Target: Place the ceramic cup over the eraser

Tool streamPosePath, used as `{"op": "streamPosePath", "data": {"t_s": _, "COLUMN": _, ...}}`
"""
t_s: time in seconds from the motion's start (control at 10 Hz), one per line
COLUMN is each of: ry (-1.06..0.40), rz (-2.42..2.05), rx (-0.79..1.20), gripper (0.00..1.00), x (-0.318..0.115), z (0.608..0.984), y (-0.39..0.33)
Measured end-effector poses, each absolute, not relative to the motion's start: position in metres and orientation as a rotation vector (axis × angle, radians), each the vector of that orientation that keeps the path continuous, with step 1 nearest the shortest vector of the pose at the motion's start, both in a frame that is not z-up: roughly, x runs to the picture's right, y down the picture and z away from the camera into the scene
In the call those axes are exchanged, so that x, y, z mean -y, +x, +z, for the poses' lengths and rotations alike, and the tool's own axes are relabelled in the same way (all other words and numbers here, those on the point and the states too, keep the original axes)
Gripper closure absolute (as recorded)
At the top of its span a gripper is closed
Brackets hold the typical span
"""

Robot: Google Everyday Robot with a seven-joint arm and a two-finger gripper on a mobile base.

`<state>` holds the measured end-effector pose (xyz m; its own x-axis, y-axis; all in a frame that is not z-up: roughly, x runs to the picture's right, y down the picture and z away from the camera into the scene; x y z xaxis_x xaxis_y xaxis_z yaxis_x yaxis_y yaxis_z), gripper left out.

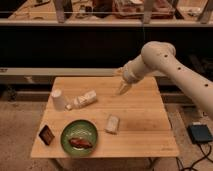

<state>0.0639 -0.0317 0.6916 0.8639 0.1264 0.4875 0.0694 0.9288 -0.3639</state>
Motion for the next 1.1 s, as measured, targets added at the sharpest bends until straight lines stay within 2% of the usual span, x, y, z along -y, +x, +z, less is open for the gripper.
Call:
{"op": "streamPosePath", "data": {"t_s": 0.3, "ry": -0.381, "rz": 0.027, "rx": 0.547, "gripper": 0.35, "x": 0.032, "z": 0.689, "y": 0.057}}
{"op": "streamPosePath", "data": {"t_s": 0.7, "ry": -0.400, "rz": 0.010, "rx": 0.694, "gripper": 0.35, "x": 0.031, "z": 0.678, "y": -0.047}}
{"op": "streamPosePath", "data": {"t_s": 1.1, "ry": -0.417, "rz": 0.012, "rx": 0.765, "gripper": 0.35, "x": 0.024, "z": 0.694, "y": -0.126}}
